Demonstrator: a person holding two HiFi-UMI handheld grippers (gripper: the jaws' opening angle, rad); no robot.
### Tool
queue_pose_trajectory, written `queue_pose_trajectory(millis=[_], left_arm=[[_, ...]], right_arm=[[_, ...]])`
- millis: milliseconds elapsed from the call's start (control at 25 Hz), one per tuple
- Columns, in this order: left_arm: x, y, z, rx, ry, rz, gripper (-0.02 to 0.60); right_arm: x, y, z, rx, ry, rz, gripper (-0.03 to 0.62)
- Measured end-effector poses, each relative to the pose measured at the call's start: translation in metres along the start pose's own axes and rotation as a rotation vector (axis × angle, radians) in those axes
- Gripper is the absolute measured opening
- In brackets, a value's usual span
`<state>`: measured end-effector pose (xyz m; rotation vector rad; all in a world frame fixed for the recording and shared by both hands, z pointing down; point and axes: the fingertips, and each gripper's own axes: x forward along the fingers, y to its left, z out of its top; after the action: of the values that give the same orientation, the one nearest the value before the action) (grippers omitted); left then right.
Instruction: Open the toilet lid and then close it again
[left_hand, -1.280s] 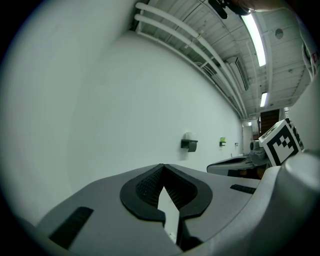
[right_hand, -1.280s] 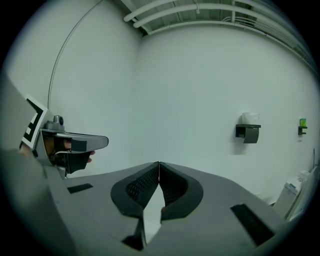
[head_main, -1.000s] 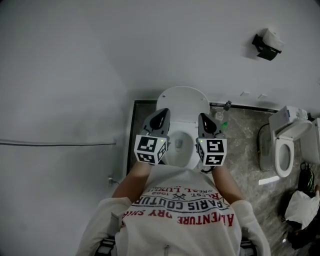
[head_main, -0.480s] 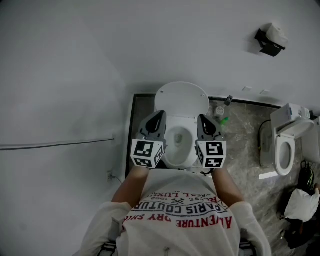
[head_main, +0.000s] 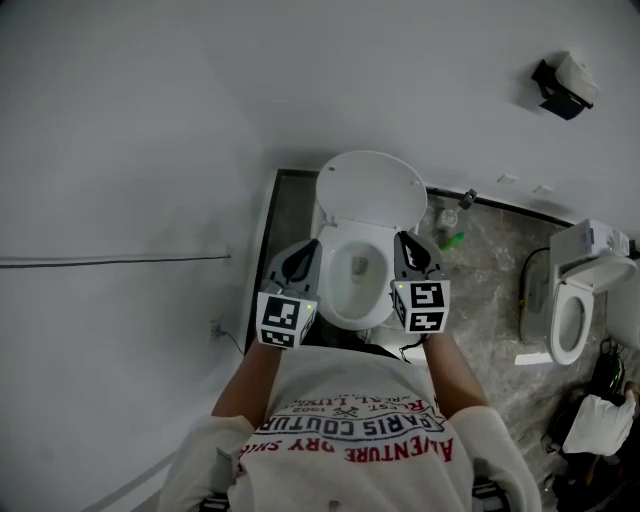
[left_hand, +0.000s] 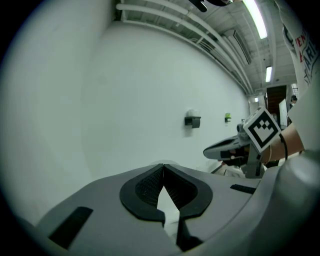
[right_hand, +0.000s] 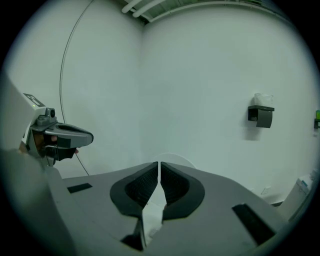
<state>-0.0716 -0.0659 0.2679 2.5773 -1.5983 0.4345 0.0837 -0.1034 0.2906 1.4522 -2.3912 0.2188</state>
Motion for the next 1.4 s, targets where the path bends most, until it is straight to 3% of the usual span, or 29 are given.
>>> queue_pose_trajectory(millis=[360,600,760,960,1400], left_arm=[[0.072,0.024,-0.01,0.101,0.102,-0.082,0.009],[0.138,0.044,-0.022,0.229,0.166,-0.146,0.017],[0.178,0.05,-0.036,0.343,0.215,-0.225,0.063],[0.228,0.063,-0.043,0.359,0.236,-0.304,0.086],[0.31,0.069,-0.057,0.528,0.301,-0.491,0.128]], right_arm=[[0.058,-0.035,0.015,-0.125,0.069,0.059,0.018],[0.113,-0.044,0.016,-0.245,0.156,0.127,0.02],[0.15,-0.058,0.014,-0.32,0.212,0.118,0.031],[0.189,-0.072,0.005,-0.357,0.281,0.118,0.032],[0.243,-0.087,-0.02,-0.489,0.451,0.167,0.032]])
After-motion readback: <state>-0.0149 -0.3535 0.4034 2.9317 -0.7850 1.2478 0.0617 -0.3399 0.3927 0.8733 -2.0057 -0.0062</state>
